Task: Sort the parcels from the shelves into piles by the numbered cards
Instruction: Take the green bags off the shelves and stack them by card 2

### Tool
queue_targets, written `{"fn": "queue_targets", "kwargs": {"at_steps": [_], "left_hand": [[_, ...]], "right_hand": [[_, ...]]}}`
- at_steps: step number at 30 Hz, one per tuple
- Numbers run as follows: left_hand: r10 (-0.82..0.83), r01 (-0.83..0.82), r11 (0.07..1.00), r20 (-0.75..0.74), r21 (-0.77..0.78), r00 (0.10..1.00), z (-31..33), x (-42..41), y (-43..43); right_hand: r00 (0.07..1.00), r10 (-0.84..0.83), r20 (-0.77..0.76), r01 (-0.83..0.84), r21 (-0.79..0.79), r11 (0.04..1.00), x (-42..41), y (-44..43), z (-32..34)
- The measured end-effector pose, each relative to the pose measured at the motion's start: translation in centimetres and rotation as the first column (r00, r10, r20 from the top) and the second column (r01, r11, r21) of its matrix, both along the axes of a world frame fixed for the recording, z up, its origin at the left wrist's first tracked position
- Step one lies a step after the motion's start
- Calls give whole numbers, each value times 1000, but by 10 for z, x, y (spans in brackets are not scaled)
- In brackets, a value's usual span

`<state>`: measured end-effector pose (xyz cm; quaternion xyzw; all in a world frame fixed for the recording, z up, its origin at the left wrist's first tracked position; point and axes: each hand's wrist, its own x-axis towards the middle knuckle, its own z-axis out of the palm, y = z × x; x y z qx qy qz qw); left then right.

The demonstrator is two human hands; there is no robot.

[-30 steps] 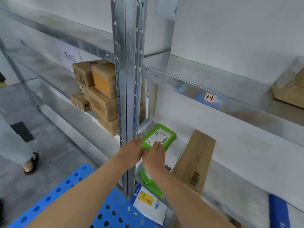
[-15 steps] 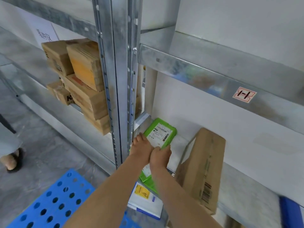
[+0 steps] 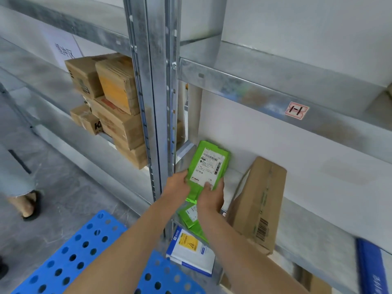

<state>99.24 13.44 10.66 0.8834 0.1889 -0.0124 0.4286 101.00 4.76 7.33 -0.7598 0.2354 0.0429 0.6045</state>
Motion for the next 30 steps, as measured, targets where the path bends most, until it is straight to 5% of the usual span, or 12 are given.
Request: {"fn": "queue_targets", "kwargs": {"at_steps": [5,11,20,30], "left_hand": [[159,-149,987,264,-57,951,19,-46,6],[366,-291,926,384,-239,848,43,-109,-13],[587,-435,806,453,-400,671,82,-211,-67],[761,-521,647,425,-557,490,95,-368,-108]], "right_hand": [[992,28,121,-47,156,987,-39,6,28],[945,148,291,-186,105,977,-85,-13,63],[807,373,458,-431,24,902,-163,-66,117],[583,604,543,-746,64,663,-287,-90,143]]}}
